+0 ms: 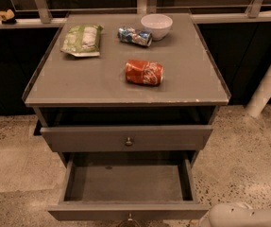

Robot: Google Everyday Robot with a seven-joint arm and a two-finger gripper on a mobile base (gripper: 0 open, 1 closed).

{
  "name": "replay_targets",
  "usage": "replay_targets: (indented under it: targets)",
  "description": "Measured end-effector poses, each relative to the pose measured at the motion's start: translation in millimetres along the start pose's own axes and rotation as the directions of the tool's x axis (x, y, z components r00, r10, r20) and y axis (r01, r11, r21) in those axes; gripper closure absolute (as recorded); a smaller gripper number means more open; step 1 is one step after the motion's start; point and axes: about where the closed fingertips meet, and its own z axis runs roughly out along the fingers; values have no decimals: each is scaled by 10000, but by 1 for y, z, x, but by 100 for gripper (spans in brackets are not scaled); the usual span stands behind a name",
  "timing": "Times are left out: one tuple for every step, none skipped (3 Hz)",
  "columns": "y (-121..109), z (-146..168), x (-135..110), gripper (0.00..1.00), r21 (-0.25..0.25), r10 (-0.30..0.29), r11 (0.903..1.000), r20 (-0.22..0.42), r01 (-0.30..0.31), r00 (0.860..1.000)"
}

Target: Close middle drawer

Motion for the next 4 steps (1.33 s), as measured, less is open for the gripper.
replay_targets:
  targets:
    - [-23, 2, -17, 0, 677, 187, 9975, 483, -219, 9987]
    - [-58, -10, -32, 0, 1485, 764, 9847, 1055, -917, 9915]
    - [-92, -23, -46, 0, 1988, 1280, 9675, 1471, -1561, 9808]
    - [-130, -35, -67, 0, 2144, 1683, 9540, 1952, -2095, 9662]
